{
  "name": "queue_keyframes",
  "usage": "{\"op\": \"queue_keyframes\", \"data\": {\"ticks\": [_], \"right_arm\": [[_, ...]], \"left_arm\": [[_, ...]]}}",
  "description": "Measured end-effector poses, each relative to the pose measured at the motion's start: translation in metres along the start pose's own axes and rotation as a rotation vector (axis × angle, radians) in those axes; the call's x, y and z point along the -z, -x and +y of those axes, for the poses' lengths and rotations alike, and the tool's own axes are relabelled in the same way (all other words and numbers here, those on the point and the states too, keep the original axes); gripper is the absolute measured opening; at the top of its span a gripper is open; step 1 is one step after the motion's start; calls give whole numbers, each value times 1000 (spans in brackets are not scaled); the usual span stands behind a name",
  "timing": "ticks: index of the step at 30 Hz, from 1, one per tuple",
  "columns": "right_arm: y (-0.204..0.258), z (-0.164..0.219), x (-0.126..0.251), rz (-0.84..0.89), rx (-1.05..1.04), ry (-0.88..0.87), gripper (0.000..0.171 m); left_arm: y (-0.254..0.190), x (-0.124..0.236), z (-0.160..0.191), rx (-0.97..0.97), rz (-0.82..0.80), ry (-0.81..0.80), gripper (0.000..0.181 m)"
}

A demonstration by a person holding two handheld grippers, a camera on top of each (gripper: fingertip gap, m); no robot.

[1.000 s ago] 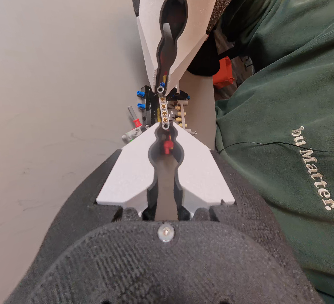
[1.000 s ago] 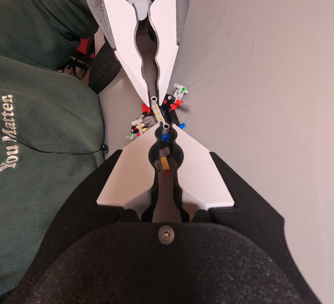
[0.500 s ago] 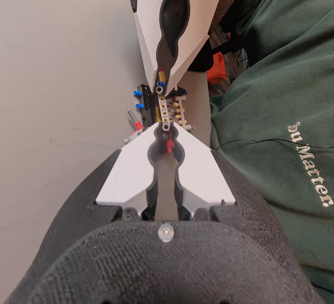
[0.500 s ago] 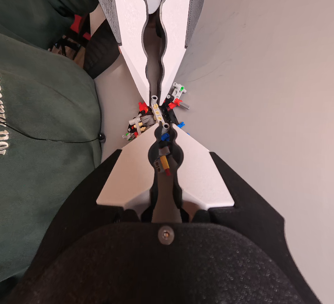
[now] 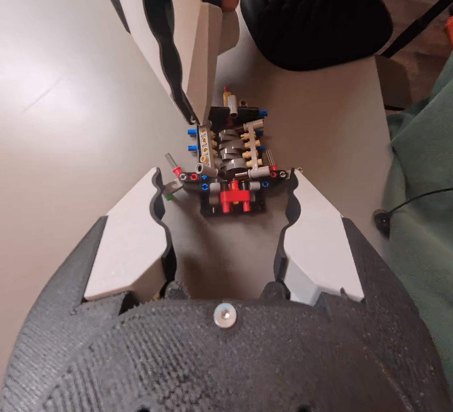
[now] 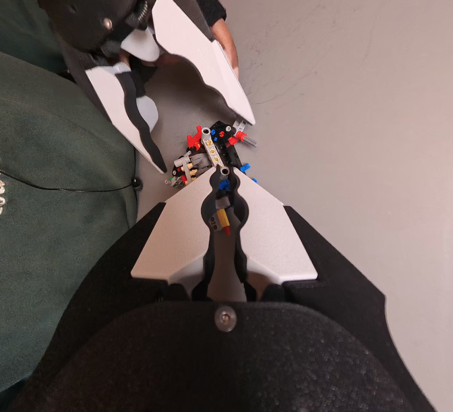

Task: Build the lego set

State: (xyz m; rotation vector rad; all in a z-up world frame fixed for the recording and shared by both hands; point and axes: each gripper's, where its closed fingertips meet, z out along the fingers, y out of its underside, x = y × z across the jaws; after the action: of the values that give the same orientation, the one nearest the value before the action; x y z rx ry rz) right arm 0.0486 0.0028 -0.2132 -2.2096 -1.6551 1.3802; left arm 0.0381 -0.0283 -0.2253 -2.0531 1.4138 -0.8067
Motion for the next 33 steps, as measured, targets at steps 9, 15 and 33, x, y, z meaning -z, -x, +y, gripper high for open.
{"op": "queue_keyframes", "data": {"ticks": [9, 15, 33], "right_arm": [[1, 3, -1, 26, -64, 56, 5], [4, 6, -3, 29, -104, 91, 5], [8, 8, 2, 62, -178, 181, 5]], "left_arm": [[0, -8, 0, -3, -43, -43, 80], [-2, -8, 0, -9, -52, -62, 80], [-2, -6, -2, -51, -86, -108, 76]]}}
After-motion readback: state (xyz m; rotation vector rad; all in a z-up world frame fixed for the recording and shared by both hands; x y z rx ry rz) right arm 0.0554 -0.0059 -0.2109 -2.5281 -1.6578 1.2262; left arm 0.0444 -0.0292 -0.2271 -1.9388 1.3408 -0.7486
